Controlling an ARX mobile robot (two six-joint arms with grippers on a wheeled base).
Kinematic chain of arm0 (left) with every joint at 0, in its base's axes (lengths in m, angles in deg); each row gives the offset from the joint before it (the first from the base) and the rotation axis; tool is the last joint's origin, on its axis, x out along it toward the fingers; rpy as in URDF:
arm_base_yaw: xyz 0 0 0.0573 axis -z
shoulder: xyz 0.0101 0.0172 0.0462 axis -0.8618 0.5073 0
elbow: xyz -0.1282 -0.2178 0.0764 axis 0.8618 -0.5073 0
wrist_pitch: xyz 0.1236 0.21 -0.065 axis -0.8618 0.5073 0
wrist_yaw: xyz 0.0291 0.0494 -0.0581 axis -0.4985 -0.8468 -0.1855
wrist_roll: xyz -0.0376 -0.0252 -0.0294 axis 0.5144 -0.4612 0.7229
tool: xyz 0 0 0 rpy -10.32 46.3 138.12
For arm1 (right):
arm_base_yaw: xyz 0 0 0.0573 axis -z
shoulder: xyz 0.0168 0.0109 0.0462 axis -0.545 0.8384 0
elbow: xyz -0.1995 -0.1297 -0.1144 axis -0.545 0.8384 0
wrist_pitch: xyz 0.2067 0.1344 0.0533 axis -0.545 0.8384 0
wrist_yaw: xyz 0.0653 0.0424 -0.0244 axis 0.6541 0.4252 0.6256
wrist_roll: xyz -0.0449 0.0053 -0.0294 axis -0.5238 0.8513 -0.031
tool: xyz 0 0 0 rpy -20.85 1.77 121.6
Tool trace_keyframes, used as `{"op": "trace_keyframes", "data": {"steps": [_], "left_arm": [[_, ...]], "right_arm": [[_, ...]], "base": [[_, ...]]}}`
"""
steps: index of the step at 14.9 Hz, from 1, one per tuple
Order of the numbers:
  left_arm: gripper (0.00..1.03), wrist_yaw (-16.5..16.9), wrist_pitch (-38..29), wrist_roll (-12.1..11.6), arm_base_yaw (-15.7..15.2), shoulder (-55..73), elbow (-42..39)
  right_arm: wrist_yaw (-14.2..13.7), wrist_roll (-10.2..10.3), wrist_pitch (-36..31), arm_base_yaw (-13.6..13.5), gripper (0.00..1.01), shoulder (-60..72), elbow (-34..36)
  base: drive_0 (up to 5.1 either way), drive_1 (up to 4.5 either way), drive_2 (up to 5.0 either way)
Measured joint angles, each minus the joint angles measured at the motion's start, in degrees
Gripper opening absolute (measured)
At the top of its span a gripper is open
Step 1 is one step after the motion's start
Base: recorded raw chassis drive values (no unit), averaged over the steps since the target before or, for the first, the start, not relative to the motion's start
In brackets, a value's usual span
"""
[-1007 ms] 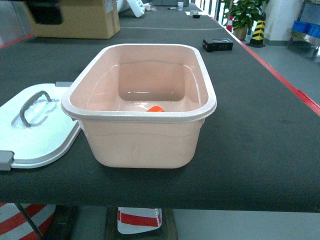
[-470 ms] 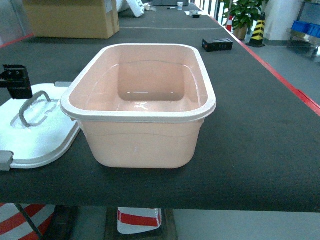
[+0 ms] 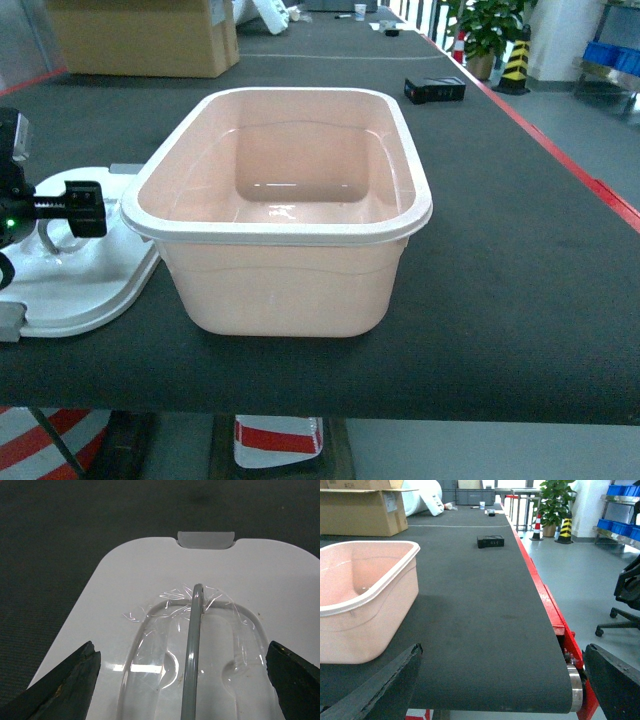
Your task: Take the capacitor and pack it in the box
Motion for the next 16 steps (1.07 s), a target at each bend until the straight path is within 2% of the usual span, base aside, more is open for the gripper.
{"op": "trace_keyframes", "data": {"steps": [1,2,7,8,9,10,12,16], "left_arm": [[0.98,0.3,0.4,-0.2,-0.1,0.7,0.7],[0.94,0.9,0.6,-0.9,-0.1,1.2,0.8],[0.35,2.4,2.3,-0.9,-0.3,1.4,0.8],[0.18,2.5,2.4,-0.5,-0.5,1.4,0.8],[0.08,2.7,2.2,-0.4,-0.5,1.3,0.7],[0.02,2.5,2.3,0.0,-0.6,1.0,0.3],[0.02,2.1,4.5,1.7,-0.8,-1.8,-0.6],[0.02,1.0,6.5,1.9,-0.9,-11.3,-1.3]], "right_arm": [[0.0,0.0,0.0,0.0,0.98,0.0,0.0],[0.0,0.0,0.0,0.0,0.98,0.0,0.0],[0.0,0.0,0.0,0.0,0.98,0.0,0.0],[0.0,0.0,0.0,0.0,0.98,0.0,0.0],[0.0,0.0,0.0,0.0,0.98,0.0,0.0],[0.0,0.0,0.0,0.0,0.98,0.0,0.0],[0.0,0.0,0.0,0.0,0.98,0.0,0.0],[0.0,0.0,0.0,0.0,0.98,0.0,0.0]], "base": [[0.0,0.00,0.0],[0.0,0.00,0.0],[0.0,0.00,0.0],[0.0,0.00,0.0],[0.0,0.00,0.0],[0.0,0.00,0.0],[0.0,0.00,0.0],[0.0,0.00,0.0]]}}
